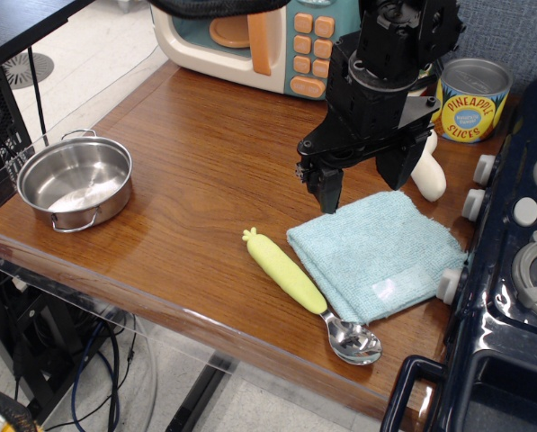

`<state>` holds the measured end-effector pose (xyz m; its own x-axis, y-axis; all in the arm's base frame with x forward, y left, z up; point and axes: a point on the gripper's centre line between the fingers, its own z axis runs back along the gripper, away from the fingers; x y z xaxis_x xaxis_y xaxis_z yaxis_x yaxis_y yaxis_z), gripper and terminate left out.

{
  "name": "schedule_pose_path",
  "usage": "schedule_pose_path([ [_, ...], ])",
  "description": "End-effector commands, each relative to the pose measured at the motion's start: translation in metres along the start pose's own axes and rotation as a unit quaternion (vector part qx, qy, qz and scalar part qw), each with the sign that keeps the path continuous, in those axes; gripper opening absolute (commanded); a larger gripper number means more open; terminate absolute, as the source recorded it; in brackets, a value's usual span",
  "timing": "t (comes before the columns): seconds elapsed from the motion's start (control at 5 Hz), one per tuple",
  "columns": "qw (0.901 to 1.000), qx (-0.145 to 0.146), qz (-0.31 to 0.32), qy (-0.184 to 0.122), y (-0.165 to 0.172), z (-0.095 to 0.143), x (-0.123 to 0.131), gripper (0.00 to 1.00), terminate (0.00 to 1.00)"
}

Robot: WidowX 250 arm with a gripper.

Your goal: PICK UP THE WHITE TOWEL AND PUT ANOTHER SIDE OF THE TABLE

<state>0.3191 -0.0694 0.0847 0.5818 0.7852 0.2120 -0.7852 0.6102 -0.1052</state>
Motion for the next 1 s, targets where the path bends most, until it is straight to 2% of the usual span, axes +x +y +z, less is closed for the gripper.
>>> schedule_pose_path([
  [0.0, 1.0000, 0.000, 0.000, 0.000, 0.000, 0.000, 0.000, 1.00, 0.00],
  [0.2, 0.9998, 0.005, -0.012, 0.016, -0.002, -0.009, -0.011, 1.00, 0.00],
  [0.8, 0.9988, 0.033, -0.023, 0.028, -0.001, -0.049, -0.025, 1.00, 0.00],
])
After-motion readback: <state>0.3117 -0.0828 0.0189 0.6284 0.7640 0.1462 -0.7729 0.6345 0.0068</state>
